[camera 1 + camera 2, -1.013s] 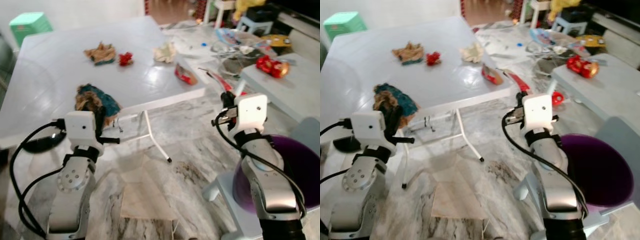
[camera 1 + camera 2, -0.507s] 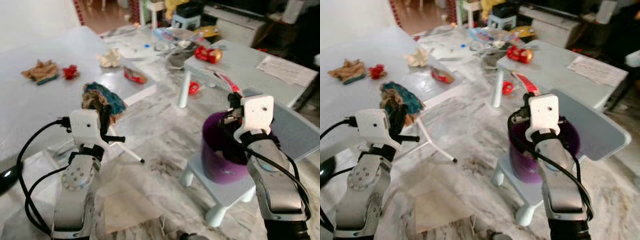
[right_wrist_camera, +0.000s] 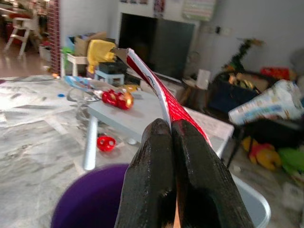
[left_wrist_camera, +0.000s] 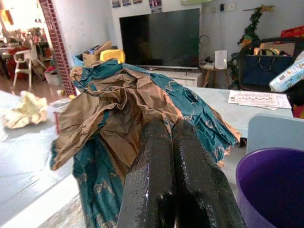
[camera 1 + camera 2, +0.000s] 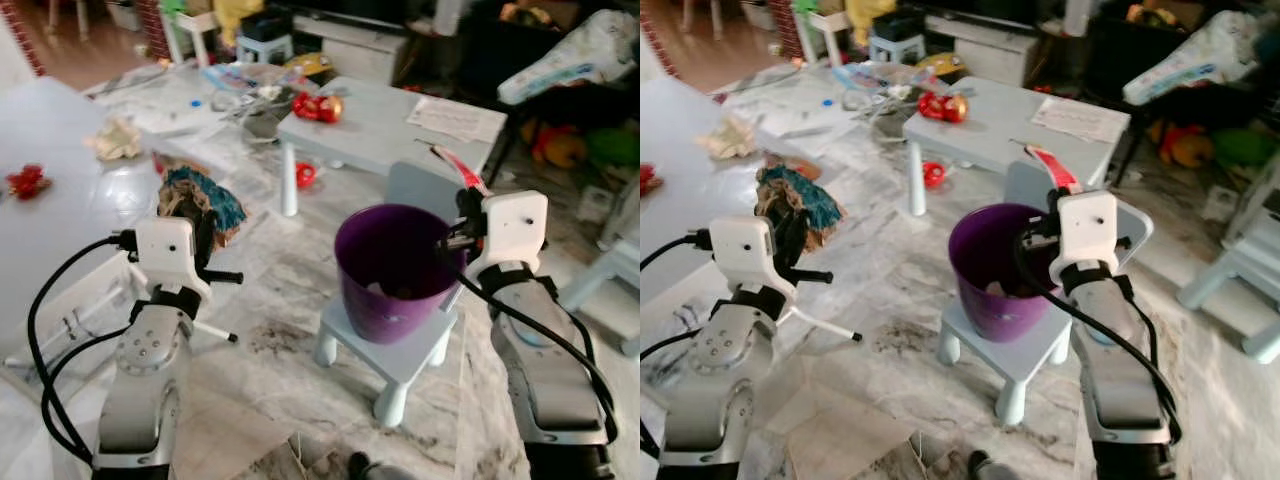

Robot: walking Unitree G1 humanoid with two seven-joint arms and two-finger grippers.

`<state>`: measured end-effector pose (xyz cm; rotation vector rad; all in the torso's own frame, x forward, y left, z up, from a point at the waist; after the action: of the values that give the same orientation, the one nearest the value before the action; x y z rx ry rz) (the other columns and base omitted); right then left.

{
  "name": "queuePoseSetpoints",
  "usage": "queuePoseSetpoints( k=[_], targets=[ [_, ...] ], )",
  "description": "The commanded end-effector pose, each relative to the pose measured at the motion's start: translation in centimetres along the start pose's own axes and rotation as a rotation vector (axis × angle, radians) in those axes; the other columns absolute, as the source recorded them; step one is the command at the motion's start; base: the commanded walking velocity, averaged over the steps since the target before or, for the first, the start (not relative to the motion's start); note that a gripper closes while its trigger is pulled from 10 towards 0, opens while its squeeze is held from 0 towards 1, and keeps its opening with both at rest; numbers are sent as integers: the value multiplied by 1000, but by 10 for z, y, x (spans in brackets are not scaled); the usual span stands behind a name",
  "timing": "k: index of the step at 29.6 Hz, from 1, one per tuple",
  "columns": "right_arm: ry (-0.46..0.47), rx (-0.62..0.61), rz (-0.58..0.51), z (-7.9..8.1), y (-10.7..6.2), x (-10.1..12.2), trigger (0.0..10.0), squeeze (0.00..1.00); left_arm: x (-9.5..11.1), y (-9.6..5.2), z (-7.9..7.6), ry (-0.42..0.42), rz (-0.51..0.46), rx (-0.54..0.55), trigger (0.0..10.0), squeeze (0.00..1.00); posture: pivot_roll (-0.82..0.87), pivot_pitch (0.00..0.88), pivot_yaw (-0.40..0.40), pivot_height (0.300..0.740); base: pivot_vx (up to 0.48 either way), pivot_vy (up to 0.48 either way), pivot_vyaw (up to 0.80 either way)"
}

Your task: Picking trash to rubbish bin

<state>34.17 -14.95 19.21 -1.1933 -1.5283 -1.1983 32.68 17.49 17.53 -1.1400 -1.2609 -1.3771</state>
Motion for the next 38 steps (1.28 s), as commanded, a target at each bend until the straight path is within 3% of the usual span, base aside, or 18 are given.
queuePoseSetpoints(
  k=[1, 6, 16, 23, 38],
  targets=[
    [-6, -17, 3, -6, 0, 0, 10000, 0, 2, 2, -6, -6, -7, -19, 10000, 0, -38, 81, 43, 740, 0, 0, -788],
    [1, -13, -1, -5, 0, 1, 10000, 0, 0, 1, -8, -12, -6, -28, 10000, 0, -37, 82, 45, 740, 0, 0, -728],
    [23, 60, -4, 11, -1, 0, 10000, 0, -1, 3, -7, -2, 2, -18, 10000, 0, -37, 83, 44, 740, 0, 0, 0],
    [40, 126, -3, 26, -2, -1, 10000, 0, -2, 3, -7, 2, 7, -19, 10000, 0, -36, 79, 45, 740, 260, 0, 0],
    [64, 162, -4, 36, -2, -2, 10000, 0, -4, 4, -9, 1, 15, -26, 10000, 0, -30, 77, 53, 740, 326, 0, 0]
  ],
)
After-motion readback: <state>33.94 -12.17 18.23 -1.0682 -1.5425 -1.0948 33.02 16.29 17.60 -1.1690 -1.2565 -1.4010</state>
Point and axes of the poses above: a point about 5 cm out from each wrist's last joint towards the gripper, its own y axis pointing out of the wrist towards the gripper, its own x axis along the axis of the wrist's last joint, z = x × y, the point moved 5 cm from there along y, pointing out of the wrist towards the gripper, and after that the axes turned 1 degree about -y, right-handed, at the moved point
